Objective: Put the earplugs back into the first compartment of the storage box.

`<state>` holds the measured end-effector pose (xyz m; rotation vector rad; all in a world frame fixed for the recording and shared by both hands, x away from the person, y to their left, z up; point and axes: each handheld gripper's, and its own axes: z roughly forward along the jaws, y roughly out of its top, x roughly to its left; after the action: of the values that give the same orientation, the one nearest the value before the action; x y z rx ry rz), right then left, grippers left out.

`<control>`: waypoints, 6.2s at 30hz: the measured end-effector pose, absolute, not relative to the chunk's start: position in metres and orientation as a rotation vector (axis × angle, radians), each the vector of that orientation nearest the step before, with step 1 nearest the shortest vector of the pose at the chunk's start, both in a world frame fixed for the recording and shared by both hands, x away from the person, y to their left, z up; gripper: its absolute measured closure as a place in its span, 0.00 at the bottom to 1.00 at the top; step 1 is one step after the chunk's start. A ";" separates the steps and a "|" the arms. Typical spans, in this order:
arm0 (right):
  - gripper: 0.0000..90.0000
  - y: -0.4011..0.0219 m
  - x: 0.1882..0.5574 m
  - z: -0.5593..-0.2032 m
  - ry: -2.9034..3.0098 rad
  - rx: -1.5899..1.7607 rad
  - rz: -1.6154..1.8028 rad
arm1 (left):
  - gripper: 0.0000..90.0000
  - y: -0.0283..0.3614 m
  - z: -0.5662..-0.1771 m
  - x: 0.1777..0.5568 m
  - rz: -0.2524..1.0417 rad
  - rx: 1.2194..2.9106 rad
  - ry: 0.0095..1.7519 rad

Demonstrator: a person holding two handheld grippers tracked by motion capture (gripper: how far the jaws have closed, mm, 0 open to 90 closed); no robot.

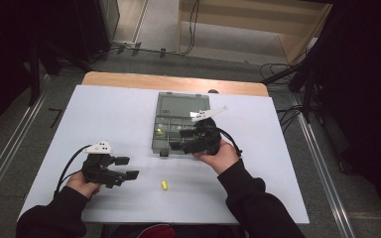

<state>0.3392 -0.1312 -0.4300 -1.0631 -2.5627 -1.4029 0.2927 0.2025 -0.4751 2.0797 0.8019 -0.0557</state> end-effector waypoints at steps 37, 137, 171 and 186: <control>0.33 -0.103 0.309 -0.480 -2.605 -1.034 -1.213 | 0.30 0.202 -0.475 0.293 -0.063 2.090 0.802; 0.87 -0.106 0.326 -0.449 -2.567 -1.074 -1.234 | 0.31 0.215 -0.483 0.274 -0.013 2.102 0.863; 0.87 -0.092 0.367 -0.427 -2.559 -1.107 -1.266 | 0.30 0.215 -0.483 0.275 -0.016 2.104 0.857; 0.87 -0.087 0.393 -0.423 -2.561 -1.150 -1.277 | 0.31 0.215 -0.483 0.275 -0.015 2.100 0.857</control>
<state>0.3933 -0.0871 -0.4231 -1.1502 -2.5612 -1.2774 0.2752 0.2150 -0.4832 2.1003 0.8568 -0.0147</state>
